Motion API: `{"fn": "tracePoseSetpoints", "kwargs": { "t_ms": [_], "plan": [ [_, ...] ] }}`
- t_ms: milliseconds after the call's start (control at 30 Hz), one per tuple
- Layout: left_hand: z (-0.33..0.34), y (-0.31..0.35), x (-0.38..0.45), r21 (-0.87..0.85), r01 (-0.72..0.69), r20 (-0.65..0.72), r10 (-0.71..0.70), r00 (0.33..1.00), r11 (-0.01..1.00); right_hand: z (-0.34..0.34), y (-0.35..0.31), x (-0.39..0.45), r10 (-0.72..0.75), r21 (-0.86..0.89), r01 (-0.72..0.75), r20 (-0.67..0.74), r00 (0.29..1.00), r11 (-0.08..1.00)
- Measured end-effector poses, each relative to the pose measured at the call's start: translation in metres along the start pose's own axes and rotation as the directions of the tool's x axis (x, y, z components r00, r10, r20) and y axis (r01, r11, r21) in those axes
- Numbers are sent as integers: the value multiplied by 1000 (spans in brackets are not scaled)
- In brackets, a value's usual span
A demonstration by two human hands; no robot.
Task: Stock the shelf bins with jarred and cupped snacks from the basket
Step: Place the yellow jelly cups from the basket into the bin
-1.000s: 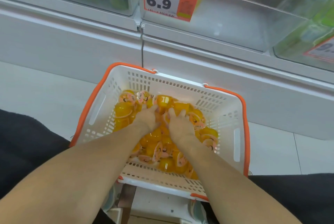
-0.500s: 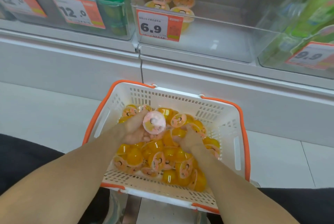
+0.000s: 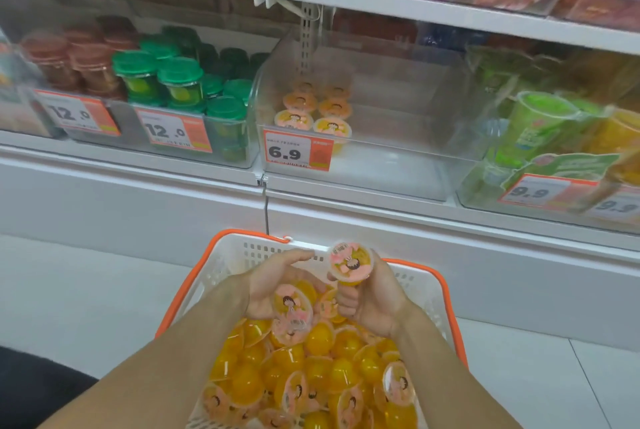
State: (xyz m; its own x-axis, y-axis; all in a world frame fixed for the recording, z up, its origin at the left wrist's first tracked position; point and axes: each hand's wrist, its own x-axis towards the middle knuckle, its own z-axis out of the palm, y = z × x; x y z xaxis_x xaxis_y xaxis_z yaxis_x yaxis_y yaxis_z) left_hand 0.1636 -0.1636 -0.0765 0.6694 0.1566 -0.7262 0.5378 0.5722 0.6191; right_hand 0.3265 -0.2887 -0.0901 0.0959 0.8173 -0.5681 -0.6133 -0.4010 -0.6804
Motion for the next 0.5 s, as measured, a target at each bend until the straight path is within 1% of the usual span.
{"fn": "tracePoseSetpoints", "kwargs": {
  "t_ms": [67,133,167,233,300,367,433,500],
  "plan": [
    [10,17,-12,91,-32,43,28,999,995,6,-10,-6,-42,-84,40,-16,999,996],
    [19,30,-18,140,-132,44,127,991,981,9,-16,-8,-68,-153,65,-15,998,986],
    [24,34,-19,173,-188,28,186,982,967,10,-17,-9,-65,-154,65,2,998,986],
    [30,40,-20,255,-262,-1,271,963,931,11,-19,-10,-6,-158,11,34,999,987],
    [31,44,-23,357,-270,45,272,961,894,8,-26,-14,102,-286,-89,34,994,954],
    [33,47,-26,447,-290,80,285,955,846,7,-36,-23,195,-419,-171,15,981,892],
    [35,49,-27,486,-331,69,342,937,809,5,-45,-29,215,-466,-202,-25,976,861],
    [38,50,-26,428,-348,44,365,930,834,3,-54,-33,178,-466,-184,-56,982,865]
  ]
}}
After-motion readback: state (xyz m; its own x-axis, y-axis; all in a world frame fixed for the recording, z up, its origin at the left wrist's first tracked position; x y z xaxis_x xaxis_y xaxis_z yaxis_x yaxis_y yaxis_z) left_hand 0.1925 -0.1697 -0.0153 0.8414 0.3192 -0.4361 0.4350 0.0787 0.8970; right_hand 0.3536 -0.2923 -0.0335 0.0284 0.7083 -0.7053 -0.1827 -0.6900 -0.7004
